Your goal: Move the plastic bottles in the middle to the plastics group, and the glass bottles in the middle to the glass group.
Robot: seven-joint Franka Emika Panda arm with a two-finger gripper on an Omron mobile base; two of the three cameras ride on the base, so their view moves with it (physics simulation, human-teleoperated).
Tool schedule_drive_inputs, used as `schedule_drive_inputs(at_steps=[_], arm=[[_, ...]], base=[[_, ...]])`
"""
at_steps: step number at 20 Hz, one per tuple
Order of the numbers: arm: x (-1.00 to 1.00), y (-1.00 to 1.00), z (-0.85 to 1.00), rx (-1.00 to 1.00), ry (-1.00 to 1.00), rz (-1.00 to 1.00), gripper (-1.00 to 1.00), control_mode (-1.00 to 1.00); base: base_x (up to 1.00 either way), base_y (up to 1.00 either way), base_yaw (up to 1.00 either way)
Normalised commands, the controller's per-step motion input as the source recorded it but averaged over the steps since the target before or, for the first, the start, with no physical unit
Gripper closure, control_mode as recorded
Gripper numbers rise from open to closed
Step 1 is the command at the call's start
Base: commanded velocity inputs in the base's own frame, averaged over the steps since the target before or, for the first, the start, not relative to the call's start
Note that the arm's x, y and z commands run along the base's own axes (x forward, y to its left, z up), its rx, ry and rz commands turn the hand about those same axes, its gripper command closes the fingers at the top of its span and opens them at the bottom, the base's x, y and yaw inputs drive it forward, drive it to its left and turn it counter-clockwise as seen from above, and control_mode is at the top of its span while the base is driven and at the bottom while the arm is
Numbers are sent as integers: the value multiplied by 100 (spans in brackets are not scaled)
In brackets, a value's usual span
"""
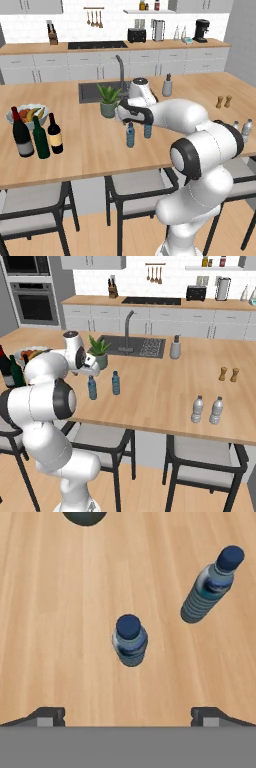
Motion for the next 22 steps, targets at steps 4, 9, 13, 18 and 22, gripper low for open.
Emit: schedule_drive_inputs(at_steps=[4,9,13,18,22], arm=[[0,-43,-4,0,-5,0,-100,-100],[3,-7,-17,0,-5,0,-100,-100],[0,6,-33,2,-14,0,-100,-100],[0,12,-18,0,-15,0,-100,-100],[1,9,-13,0,-10,1,-100,-100]], base=[[0,0,0],[0,0,0],[0,0,0],[0,0,0],[0,0,0]])
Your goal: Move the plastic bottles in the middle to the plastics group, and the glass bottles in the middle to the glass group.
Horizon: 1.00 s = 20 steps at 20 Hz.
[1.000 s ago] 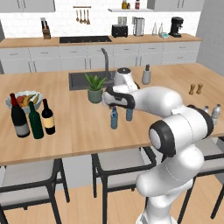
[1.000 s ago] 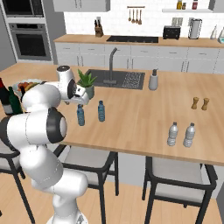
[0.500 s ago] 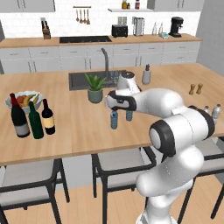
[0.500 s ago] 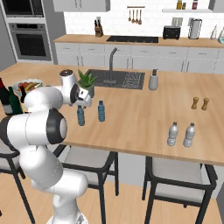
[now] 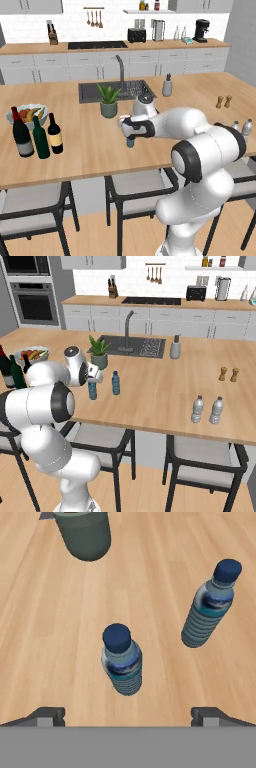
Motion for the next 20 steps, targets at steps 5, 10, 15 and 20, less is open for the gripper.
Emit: schedule_drive_inputs(at_steps=[5,10,15,20], arm=[[12,1,-12,0,-3,1,-100,-100],[6,-4,12,0,11,0,-100,-100],[0,0,3,-1,14,1,-100,-100],[1,0,-2,0,2,2,-100,-100]], base=[[0,0,0],[0,0,0],[0,0,0],[0,0,0]])
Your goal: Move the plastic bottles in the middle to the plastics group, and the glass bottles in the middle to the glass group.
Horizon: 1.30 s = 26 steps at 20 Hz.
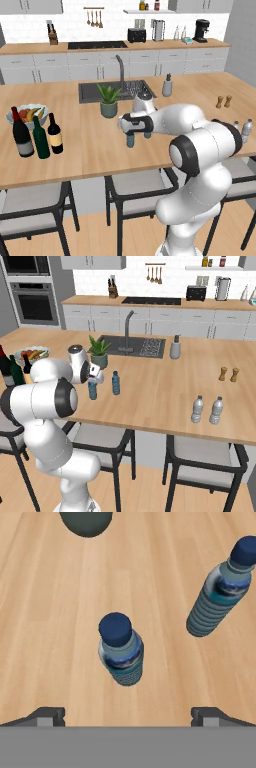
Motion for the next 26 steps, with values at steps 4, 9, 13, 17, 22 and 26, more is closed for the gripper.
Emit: schedule_drive_inputs(at_steps=[4,9,13,17,22,26], arm=[[0,0,-6,0,-10,2,-100,-100],[1,1,-6,0,-6,3,-100,-100],[0,0,-1,0,0,2,-100,-100],[13,0,0,0,0,0,-100,-100],[8,0,0,0,0,0,-100,-100],[3,1,-11,0,0,0,-100,-100]], base=[[0,0,0],[0,0,0],[0,0,0],[0,0,0],[0,0,0],[0,0,0]])
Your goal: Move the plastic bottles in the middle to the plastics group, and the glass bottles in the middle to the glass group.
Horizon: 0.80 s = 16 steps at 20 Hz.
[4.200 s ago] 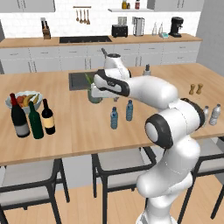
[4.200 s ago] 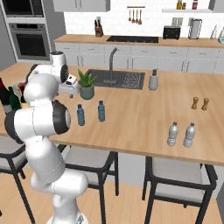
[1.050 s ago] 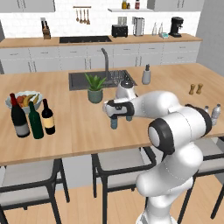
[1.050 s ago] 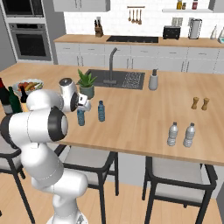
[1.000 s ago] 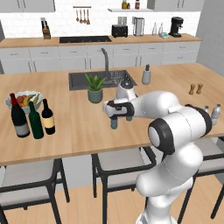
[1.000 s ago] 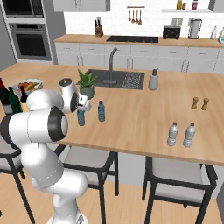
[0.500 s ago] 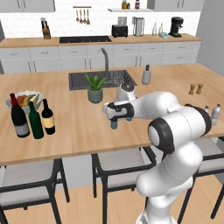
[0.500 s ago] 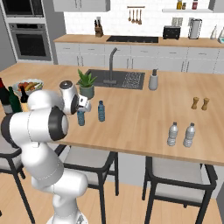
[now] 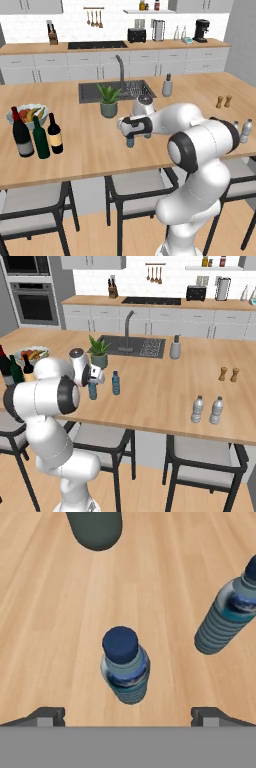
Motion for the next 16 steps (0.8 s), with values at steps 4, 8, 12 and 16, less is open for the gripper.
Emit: schedule_drive_inputs(at_steps=[4,8,12,16], arm=[[10,5,-11,0,0,0,-100,-100],[10,1,-2,0,0,0,-100,-100],[8,0,-8,0,0,0,-100,-100],[4,0,-12,0,0,0,-100,-100]], base=[[0,0,0],[0,0,0],[0,0,0],[0,0,0]])
